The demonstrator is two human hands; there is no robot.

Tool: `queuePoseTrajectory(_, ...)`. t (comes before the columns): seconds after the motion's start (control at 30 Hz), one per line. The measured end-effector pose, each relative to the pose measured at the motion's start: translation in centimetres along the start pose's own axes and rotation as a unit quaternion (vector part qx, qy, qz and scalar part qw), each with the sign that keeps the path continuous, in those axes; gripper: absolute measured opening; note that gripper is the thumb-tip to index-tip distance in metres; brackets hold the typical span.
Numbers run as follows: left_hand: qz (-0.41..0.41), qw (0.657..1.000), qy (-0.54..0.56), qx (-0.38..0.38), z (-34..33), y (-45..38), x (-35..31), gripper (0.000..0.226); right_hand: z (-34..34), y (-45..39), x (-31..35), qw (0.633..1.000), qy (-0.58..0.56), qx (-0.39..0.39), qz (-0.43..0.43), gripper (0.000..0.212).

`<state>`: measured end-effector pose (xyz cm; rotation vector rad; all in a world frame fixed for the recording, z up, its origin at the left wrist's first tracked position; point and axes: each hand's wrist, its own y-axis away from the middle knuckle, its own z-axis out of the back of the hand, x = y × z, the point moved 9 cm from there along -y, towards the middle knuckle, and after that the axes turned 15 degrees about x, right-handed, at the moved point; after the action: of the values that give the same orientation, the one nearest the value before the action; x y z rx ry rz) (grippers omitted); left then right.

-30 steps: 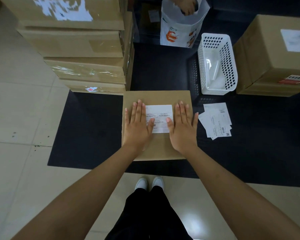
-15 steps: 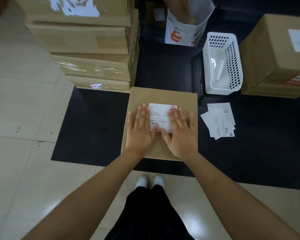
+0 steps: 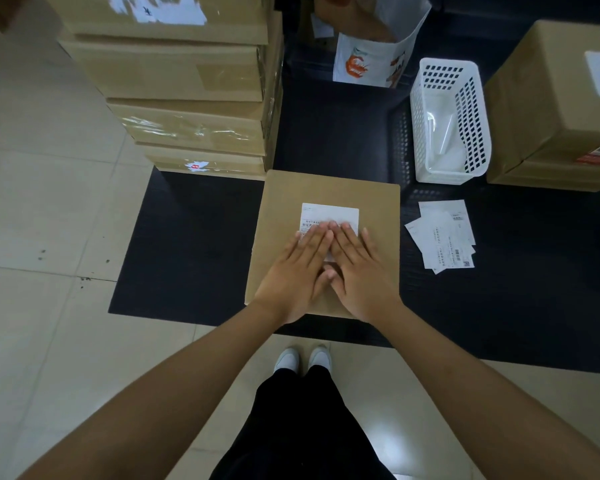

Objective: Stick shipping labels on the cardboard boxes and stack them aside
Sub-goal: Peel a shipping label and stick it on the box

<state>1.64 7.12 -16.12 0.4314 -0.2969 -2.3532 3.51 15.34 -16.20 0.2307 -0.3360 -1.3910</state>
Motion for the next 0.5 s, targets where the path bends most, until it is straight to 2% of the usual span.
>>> queuePoseTrajectory(0.1, 0.026, 1.0, -0.009, -0.01, -0.1, 0.0, 0.2, 0.067, 0.1, 0.4, -0.5, 0.997, -0.008, -0.009, -0.074, 0.066)
queuePoseTrajectory(0.2, 0.14, 0.988, 0.046, -0.052, -0.1, 0.8, 1.6, 0.069, -0.5, 1.7, -3.2, 0.967, -0.087, -0.022, -0.239, 0.069)
queuePoseTrajectory(0.3, 0.206, 0.971, 0.101, -0.072, 0.1, 1.4, 2.7, 0.069, -0.9, 2.1, -3.6, 0.954, -0.111, -0.028, -0.278, 0.07)
queuePoseTrajectory(0.37, 0.165, 0.98, 0.101, -0.054, 0.3, 1.3, 2.3, 0.072, -0.1, 2.2, -3.0, 0.963, -0.126, -0.054, -0.233, 0.067)
queuePoseTrajectory(0.43, 0.078, 0.995, 0.051, -0.019, 0.0, 1.3, 0.9, 0.071, 0.1, 2.1, -0.7, 0.992, -0.066, -0.043, -0.102, 0.062)
queuePoseTrajectory(0.5, 0.029, 1.0, -0.004, 0.004, -0.5, 1.4, 0.0, 0.069, -0.7, 2.1, 1.4, 1.0, 0.016, -0.006, 0.001, 0.061)
